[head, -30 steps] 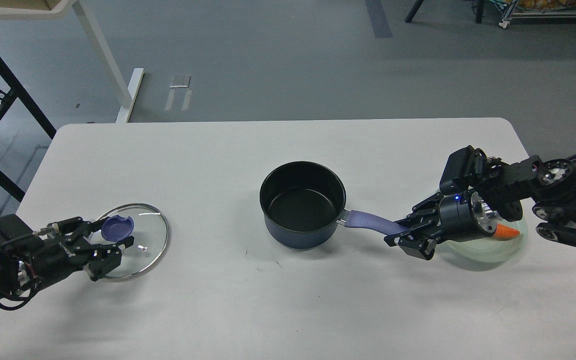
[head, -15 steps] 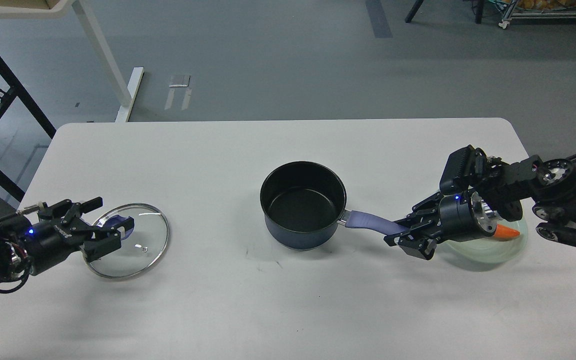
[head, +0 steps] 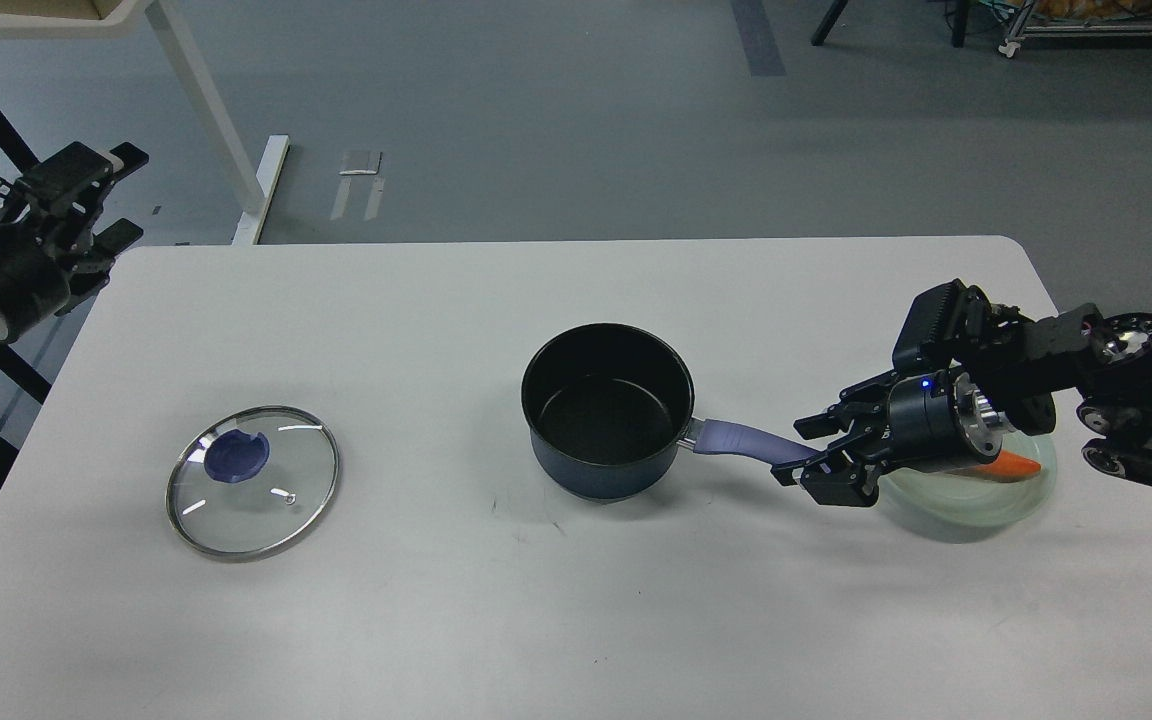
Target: Open pot lid
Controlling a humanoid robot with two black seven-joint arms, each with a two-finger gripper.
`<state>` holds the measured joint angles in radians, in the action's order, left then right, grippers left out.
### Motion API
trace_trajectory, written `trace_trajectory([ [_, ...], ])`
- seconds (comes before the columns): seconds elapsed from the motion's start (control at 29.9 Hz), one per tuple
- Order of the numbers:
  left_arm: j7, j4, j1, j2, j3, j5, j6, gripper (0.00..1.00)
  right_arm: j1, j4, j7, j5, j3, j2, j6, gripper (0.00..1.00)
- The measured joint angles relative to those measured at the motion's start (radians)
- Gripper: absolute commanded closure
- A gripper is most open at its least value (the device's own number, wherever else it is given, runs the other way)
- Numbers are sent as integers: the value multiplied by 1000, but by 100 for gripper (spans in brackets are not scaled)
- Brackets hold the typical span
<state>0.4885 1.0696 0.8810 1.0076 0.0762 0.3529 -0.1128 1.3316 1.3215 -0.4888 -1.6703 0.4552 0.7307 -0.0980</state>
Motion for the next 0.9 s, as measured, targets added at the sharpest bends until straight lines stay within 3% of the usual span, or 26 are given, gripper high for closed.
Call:
trace_trajectory([
  [0.17, 0, -51, 8, -40, 0, -159, -55, 1, 13, 1, 0, 55, 1, 14, 1, 2],
  [0.43, 0, -75, 8, -40, 42, -261, -66, 1, 114, 14, 0, 289, -10, 89, -2, 2],
  [0.64, 0, -93, 8, -56, 77, -352, -82, 1, 209, 4, 0, 594, -30, 165, -2, 2],
  [0.9, 0, -94, 7, -80, 80, -439, -115, 1, 183, -78, 0, 1046, -145, 206, 0, 2],
])
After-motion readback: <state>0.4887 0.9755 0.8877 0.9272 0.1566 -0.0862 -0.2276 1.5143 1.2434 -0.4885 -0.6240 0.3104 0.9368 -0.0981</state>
